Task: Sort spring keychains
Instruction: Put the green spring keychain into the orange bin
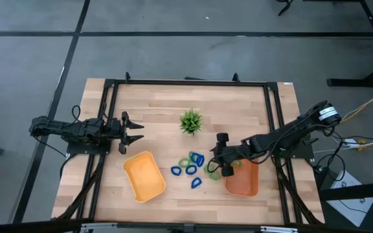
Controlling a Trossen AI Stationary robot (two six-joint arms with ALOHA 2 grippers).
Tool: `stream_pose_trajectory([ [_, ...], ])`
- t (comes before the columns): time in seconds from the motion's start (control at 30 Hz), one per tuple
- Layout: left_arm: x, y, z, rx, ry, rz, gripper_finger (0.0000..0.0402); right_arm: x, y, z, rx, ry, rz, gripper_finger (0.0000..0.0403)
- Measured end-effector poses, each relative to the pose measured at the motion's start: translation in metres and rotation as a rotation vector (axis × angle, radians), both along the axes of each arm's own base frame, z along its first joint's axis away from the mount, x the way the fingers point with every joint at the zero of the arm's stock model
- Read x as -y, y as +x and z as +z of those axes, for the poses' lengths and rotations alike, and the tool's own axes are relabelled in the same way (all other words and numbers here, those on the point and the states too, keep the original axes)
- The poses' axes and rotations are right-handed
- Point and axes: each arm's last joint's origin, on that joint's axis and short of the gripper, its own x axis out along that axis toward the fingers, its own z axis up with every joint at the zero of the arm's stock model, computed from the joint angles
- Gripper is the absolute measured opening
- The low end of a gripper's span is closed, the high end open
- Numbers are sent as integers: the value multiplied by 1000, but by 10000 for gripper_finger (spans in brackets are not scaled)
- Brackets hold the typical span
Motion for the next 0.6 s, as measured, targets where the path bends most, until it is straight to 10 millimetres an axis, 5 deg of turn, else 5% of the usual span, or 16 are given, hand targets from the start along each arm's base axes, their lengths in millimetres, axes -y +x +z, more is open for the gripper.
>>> stream_pose_trajectory([
  [0.6,0,0,0,-1,0,0,196,-16,39,-4,8,-71,251,208],
])
